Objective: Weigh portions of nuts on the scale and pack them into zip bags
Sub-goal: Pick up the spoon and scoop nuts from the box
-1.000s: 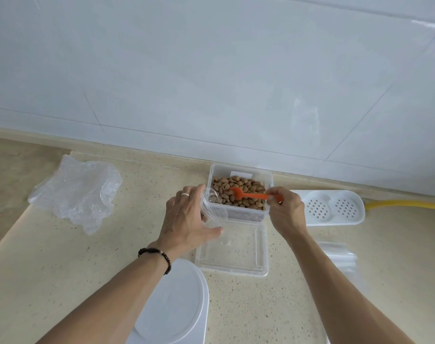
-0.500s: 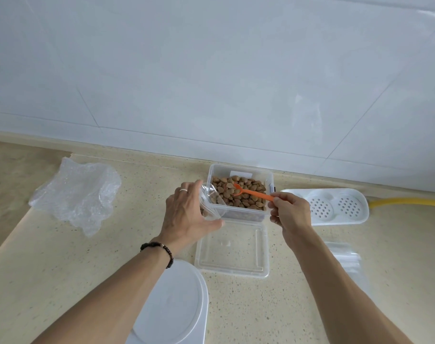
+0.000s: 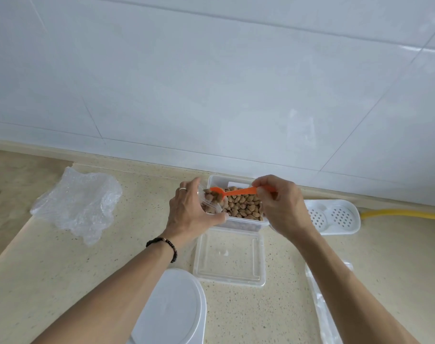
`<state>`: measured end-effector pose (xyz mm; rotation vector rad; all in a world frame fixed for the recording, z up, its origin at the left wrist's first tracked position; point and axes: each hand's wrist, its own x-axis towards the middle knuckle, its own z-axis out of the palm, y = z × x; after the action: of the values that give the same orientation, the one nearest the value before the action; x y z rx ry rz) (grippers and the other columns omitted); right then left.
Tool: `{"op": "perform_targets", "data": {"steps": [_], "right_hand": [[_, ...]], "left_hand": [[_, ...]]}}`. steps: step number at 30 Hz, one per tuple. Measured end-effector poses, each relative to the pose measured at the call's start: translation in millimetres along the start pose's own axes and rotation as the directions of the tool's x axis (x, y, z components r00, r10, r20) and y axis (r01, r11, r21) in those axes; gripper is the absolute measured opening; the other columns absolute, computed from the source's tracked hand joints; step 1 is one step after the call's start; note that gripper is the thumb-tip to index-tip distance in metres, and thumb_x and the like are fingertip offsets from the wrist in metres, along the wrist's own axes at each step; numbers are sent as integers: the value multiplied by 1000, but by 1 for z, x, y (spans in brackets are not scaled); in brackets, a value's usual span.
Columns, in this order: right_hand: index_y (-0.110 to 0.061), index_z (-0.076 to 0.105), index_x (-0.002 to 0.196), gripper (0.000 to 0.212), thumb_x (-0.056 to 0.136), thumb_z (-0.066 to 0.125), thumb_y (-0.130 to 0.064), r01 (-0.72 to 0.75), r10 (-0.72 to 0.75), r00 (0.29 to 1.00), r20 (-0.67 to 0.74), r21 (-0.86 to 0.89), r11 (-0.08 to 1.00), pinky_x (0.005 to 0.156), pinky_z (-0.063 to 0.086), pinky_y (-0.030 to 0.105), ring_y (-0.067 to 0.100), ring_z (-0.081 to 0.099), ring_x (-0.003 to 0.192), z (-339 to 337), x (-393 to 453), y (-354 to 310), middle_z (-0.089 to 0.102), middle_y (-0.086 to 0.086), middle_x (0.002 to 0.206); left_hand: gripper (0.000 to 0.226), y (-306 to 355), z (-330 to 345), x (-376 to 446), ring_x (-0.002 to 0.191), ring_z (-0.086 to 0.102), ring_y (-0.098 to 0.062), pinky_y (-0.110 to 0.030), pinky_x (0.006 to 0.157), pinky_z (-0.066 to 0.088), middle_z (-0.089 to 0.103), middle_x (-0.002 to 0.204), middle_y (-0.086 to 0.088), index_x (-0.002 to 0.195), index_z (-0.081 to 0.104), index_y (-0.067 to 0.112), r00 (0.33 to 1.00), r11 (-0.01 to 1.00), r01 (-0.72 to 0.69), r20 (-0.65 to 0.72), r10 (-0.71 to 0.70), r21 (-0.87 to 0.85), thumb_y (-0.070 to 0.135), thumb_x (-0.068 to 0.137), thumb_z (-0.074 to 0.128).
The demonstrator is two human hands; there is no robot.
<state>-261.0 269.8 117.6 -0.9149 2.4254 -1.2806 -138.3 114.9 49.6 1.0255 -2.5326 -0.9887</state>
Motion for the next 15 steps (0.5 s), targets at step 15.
{"op": "perform_targets", "data": {"steps": [15], "right_hand": [[-30,70,90,27,95,57,-7,80,-81,997,2,60,995,71,56,49,20,66,74,-5,-2,1,68,-7,76]], "left_hand": [[102,-8,3,-5,126,38,-19,-37,104,29,38,134,0,142,31,21,1000,999,-18,-7,18,-49,55,61,83]]}}
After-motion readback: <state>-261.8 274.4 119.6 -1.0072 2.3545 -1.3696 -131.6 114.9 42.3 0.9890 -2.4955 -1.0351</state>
